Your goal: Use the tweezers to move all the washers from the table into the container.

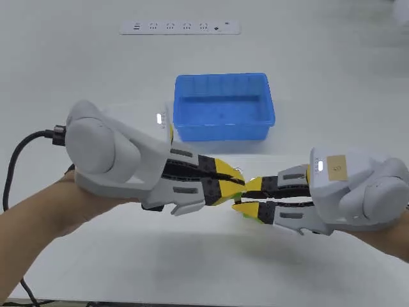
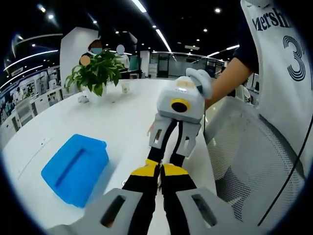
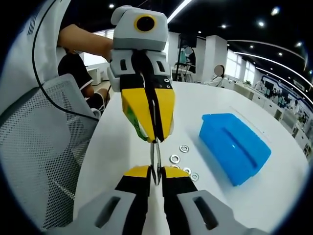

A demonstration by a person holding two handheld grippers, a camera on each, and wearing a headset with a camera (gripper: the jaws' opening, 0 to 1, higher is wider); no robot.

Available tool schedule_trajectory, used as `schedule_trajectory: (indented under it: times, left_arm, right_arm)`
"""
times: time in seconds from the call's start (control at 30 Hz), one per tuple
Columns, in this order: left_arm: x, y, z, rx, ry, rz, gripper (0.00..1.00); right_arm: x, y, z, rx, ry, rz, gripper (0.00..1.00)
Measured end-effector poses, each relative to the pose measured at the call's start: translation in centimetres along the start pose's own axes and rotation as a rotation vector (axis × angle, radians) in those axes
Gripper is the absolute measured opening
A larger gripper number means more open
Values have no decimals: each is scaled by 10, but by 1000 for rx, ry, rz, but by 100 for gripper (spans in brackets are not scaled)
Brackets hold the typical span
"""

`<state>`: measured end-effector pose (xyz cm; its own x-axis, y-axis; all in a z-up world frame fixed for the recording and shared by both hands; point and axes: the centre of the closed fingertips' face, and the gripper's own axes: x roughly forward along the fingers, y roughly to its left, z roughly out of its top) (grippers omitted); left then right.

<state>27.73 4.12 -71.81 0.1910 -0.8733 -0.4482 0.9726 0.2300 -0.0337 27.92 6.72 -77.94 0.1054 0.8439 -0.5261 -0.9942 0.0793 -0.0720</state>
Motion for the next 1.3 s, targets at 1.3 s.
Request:
schedule_trajectory:
  times: [1.3]
  left_arm:
    - [-5,0,6,-46,-31,-53,8]
  right_arm:
    - [6,2,6,-17,6,76,7]
